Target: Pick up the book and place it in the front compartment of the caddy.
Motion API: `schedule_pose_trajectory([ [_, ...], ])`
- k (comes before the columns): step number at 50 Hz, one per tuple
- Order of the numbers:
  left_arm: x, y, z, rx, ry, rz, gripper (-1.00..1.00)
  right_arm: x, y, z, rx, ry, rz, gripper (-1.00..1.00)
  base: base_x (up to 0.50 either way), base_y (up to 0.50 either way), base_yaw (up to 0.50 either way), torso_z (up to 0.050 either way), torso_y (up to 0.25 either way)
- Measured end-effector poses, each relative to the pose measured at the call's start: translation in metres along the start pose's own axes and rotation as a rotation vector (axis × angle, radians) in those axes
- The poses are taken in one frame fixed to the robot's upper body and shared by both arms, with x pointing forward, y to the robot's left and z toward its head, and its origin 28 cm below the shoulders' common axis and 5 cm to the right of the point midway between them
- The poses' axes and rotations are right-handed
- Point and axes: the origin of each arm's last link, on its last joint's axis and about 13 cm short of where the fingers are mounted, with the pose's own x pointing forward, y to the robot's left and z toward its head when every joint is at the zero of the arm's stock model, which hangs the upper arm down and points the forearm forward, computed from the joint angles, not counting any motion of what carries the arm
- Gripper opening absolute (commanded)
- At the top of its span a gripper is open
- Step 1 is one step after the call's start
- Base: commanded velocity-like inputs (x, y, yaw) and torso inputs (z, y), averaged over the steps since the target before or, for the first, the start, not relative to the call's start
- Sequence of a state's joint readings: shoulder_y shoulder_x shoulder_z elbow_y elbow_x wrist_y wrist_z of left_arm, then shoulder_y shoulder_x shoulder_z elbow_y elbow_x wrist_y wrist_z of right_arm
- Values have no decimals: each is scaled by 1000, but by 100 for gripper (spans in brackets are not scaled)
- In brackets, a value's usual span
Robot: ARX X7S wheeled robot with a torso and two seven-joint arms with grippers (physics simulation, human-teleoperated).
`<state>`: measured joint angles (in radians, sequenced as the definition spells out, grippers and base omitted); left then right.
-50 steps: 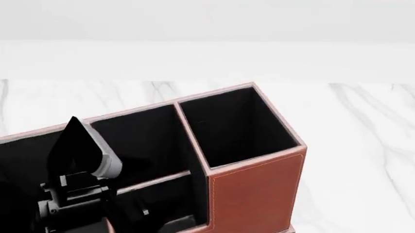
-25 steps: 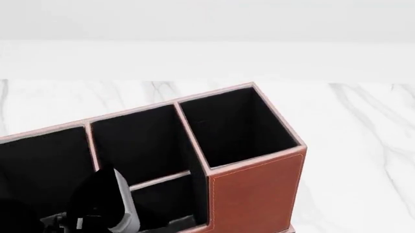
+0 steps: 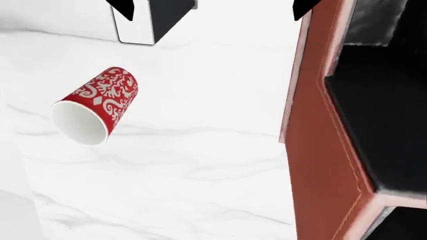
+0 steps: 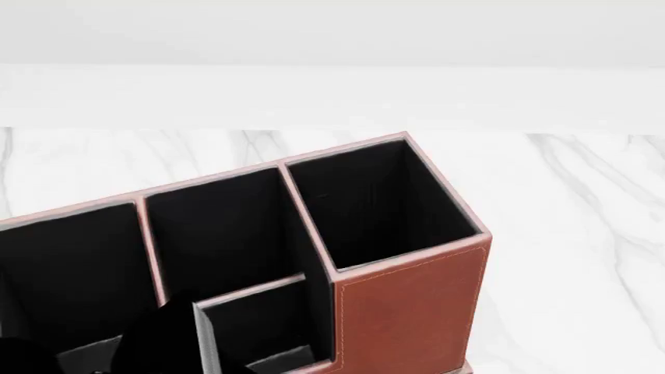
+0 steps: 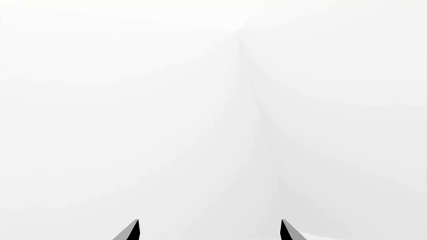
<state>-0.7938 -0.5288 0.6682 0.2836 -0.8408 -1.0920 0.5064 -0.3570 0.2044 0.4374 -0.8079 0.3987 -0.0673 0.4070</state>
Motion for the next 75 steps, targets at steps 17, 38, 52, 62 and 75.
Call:
schedule_pose_trajectory([
  [17, 0, -15, 1, 89, -17, -22, 100, -1, -2, 1, 2, -4, -2, 100, 0, 0, 0, 0, 0],
  [38, 15, -29, -3, 88, -50, 34, 100, -2, -2, 3, 6, -8, -4, 100, 0, 0, 0, 0, 0],
  [52, 25, -38, -7, 41, -55, 118, 100, -2, -2, 4, 7, -8, -3, 100, 0, 0, 0, 0, 0],
  [62, 29, -44, -10, 42, -45, 129, 100, -2, -2, 5, 7, -11, -3, 100, 0, 0, 0, 0, 0],
  [75, 33, -52, -14, 63, -33, 115, 100, -2, -2, 6, 9, -14, -3, 100, 0, 0, 0, 0, 0],
])
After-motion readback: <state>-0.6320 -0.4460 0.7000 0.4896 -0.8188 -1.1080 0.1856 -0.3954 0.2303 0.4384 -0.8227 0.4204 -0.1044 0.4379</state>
